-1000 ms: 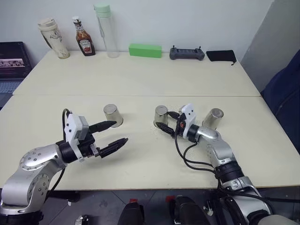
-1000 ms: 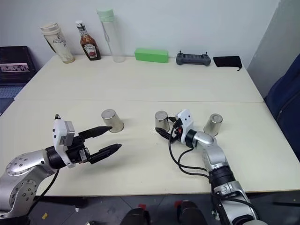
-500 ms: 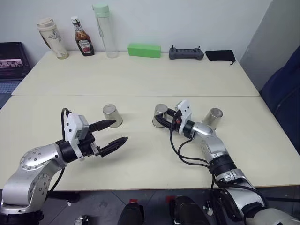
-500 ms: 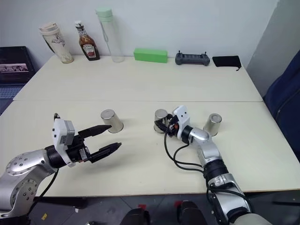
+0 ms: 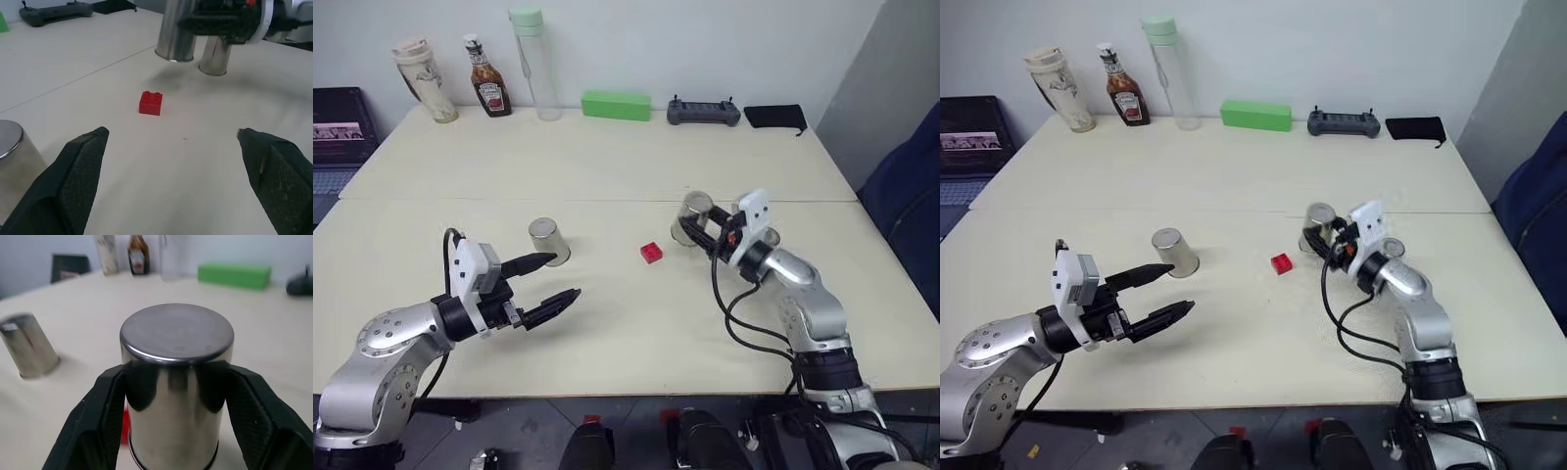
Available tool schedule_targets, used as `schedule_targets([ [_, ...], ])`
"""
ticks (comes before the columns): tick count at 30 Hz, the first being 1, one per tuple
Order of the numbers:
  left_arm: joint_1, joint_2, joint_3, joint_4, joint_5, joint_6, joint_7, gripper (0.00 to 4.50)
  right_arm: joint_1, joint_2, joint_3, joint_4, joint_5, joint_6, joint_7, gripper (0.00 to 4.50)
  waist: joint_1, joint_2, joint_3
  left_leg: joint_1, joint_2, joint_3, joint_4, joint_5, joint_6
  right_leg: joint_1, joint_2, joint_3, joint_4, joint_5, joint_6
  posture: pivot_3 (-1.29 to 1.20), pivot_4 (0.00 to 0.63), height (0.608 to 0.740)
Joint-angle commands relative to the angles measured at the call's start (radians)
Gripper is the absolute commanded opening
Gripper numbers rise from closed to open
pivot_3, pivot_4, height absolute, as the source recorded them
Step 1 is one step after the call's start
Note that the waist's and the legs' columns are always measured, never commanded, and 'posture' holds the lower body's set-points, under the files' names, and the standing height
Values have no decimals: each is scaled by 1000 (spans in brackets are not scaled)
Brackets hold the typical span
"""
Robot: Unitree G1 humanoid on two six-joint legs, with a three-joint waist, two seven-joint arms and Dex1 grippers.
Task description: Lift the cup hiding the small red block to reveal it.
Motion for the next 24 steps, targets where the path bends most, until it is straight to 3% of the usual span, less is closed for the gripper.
schedule_targets([
  [1, -29, 19, -2, 2, 3, -12, -14, 4500, 1, 26, 10, 59, -26, -38, -31, 2641, -5, 0, 0, 0, 0, 0, 0, 0, 0, 0, 0, 0, 0, 0, 0, 0, 150, 740],
  [3, -36, 21, -2, 5, 3, -10, -16, 4500, 1, 34, 9, 96, -35, -60, -35, 2641, -8, 0, 0, 0, 0, 0, 0, 0, 0, 0, 1, 0, 0, 0, 0, 0, 150, 740],
  [5, -41, 23, -2, 9, 4, -11, -17, 4500, 6, 31, 13, 135, -53, -94, -33, 3346, -9, 0, 0, 1, 0, 0, 0, 0, 0, 0, 1, 0, 0, 0, 0, 0, 150, 740],
  [7, -35, 23, 3, 3, 2, -11, -15, 4500, 29, 19, 19, 141, -68, -115, -23, 3640, -8, 0, 0, 1, 0, 0, 0, 0, 0, 1, 1, 0, 0, 0, 0, 0, 150, 740],
  [10, -22, 22, 10, -6, 0, -11, -14, 4500, 65, -1, 19, 103, -71, -103, -15, 4427, -3, 0, 0, 0, 0, 0, 0, 0, 0, 0, 0, 0, 0, 0, 0, 0, 150, 740],
  [16, -5, 10, 8, -14, 2, -19, -3, 4500, 206, -79, -21, -102, -24, 3, 6, 4427, 3, 0, 0, -1, -1, 0, 0, 0, 0, 0, 0, 0, -1, 0, 0, 0, 150, 740],
  [24, 11, 5, -3, -20, 7, -14, 15, 4500, 484, -276, -93, -617, 192, 185, 145, 4427, 3, 0, 0, 0, 0, -1, 0, 0, 0, 1, 0, 0, -1, -3, 6, 0, 150, 740],
])
